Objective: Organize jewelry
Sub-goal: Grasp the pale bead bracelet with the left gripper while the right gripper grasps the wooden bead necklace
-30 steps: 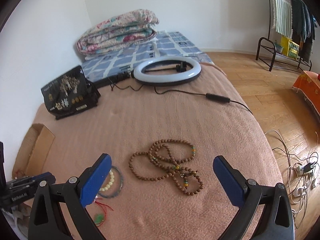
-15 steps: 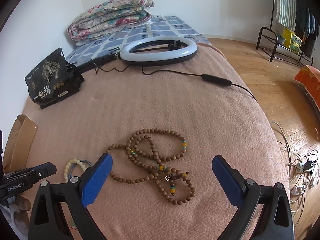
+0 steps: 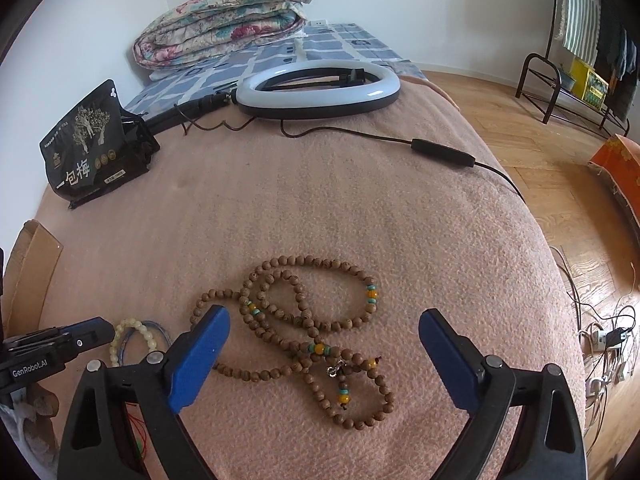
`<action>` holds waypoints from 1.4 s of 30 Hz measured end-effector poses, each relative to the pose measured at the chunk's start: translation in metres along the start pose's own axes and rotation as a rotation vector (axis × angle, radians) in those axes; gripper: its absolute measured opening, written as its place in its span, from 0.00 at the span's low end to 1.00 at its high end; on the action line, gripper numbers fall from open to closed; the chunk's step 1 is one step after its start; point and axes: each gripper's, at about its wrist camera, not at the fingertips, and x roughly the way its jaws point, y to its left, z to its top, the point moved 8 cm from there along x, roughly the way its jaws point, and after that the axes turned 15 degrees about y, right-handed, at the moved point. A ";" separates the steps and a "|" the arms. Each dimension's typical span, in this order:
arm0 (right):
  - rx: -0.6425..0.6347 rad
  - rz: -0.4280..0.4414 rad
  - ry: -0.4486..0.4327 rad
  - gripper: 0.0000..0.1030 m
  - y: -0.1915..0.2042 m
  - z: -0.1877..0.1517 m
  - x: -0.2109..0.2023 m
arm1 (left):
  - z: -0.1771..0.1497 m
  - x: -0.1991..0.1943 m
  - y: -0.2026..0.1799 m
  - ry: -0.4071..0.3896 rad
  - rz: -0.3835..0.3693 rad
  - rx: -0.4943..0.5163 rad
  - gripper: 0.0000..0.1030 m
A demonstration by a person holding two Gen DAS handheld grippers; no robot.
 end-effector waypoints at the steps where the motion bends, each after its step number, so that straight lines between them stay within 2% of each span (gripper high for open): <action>1: 0.002 -0.001 0.000 0.94 -0.001 0.000 0.000 | 0.000 0.000 0.000 -0.002 0.013 0.001 0.19; 6: 0.008 0.011 0.006 0.94 -0.003 -0.001 0.002 | -0.001 0.003 -0.002 -0.001 0.040 0.014 0.19; 12: 0.006 0.015 0.007 0.94 -0.003 -0.001 0.003 | 0.001 0.009 -0.001 0.007 0.036 0.010 0.19; 18: 0.006 0.006 0.035 0.94 -0.006 -0.002 0.013 | 0.004 0.013 -0.004 -0.014 0.112 0.057 0.19; 23: 0.005 0.044 0.070 0.96 -0.004 -0.003 0.025 | 0.006 0.013 -0.002 -0.026 0.129 0.061 0.19; 25: 0.003 0.043 0.092 0.96 -0.003 -0.005 0.032 | 0.007 0.012 0.000 -0.030 0.125 0.059 0.15; 33: -0.038 -0.040 0.131 0.98 0.005 -0.010 0.048 | 0.007 0.008 0.009 -0.034 0.109 0.043 0.08; 36: -0.069 -0.056 0.127 0.87 0.011 -0.011 0.047 | 0.006 0.006 0.011 -0.042 0.119 0.043 0.08; 38: -0.084 -0.051 0.120 0.68 0.014 -0.012 0.043 | 0.005 0.003 0.014 -0.049 0.125 0.035 0.07; 39: -0.090 -0.049 0.115 0.63 0.015 -0.012 0.041 | 0.005 0.002 0.016 -0.054 0.126 0.030 0.07; 41: -0.099 -0.037 0.107 0.37 0.016 -0.014 0.038 | 0.003 -0.002 0.019 -0.064 0.126 0.018 0.07; 42: -0.101 -0.034 0.106 0.33 0.017 -0.014 0.037 | 0.002 -0.005 0.020 -0.070 0.129 0.015 0.06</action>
